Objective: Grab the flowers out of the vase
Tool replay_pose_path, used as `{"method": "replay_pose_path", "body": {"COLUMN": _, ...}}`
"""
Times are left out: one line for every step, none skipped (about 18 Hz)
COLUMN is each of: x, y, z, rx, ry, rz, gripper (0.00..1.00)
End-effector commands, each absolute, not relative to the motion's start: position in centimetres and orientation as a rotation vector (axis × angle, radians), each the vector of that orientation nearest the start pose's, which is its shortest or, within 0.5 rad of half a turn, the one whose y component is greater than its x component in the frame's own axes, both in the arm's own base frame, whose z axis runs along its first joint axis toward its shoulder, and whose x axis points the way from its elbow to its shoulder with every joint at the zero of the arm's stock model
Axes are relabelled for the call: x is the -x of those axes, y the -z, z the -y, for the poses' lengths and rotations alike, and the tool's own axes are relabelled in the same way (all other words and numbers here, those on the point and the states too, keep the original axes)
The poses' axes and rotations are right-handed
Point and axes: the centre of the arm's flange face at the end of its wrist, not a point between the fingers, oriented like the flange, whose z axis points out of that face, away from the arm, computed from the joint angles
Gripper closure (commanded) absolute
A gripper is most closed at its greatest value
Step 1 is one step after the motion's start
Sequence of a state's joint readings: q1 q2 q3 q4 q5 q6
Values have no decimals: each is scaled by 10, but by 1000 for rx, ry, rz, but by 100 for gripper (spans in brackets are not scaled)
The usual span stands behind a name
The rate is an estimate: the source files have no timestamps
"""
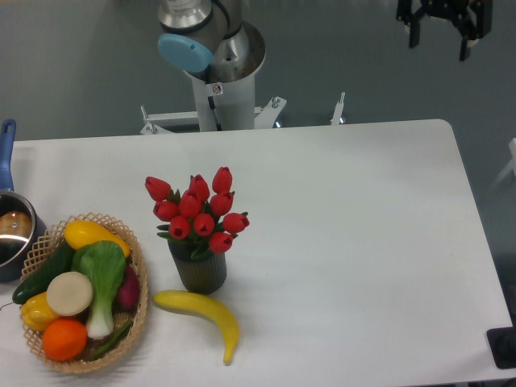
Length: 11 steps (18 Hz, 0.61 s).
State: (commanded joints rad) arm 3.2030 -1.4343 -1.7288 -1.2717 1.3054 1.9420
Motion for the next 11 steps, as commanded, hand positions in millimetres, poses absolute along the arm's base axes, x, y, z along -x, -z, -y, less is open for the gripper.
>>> {"method": "replay_pose_path", "body": {"x": 466, "y": -509, "z": -130, "rx": 2861, "ry": -476, "rz": -497, "gripper": 0}}
{"method": "replay_pose_path", "body": {"x": 466, "y": -509, "z": -129, "rx": 2862, "ry": -474, "rz": -494, "gripper": 0}}
{"method": "replay_pose_path", "body": {"x": 465, "y": -510, "z": -129, "rx": 2863, "ry": -478, "rz": -495, "gripper": 0}}
{"method": "replay_pose_path", "body": {"x": 464, "y": -511, "z": -130, "rx": 2864, "ry": -482, "rz": -498, "gripper": 0}}
{"method": "replay_pose_path", "body": {"x": 462, "y": -511, "z": -130, "rx": 2864, "ry": -484, "rz": -496, "gripper": 0}}
{"method": "replay_pose_path", "body": {"x": 461, "y": -507, "z": -130, "rx": 2863, "ry": -469, "rz": -491, "gripper": 0}}
{"method": "replay_pose_path", "body": {"x": 459, "y": -503, "z": -130, "rx": 2856, "ry": -459, "rz": -486, "gripper": 0}}
{"method": "replay_pose_path", "body": {"x": 458, "y": -500, "z": -129, "rx": 2853, "ry": -451, "rz": -478, "gripper": 0}}
{"method": "replay_pose_path", "body": {"x": 457, "y": -493, "z": -130, "rx": 2849, "ry": -436, "rz": -472, "gripper": 0}}
{"method": "replay_pose_path", "body": {"x": 455, "y": -489, "z": -131, "rx": 2840, "ry": -435, "rz": -471, "gripper": 0}}
{"method": "replay_pose_path", "body": {"x": 453, "y": -486, "z": -132, "rx": 2827, "ry": -443, "rz": -470, "gripper": 0}}
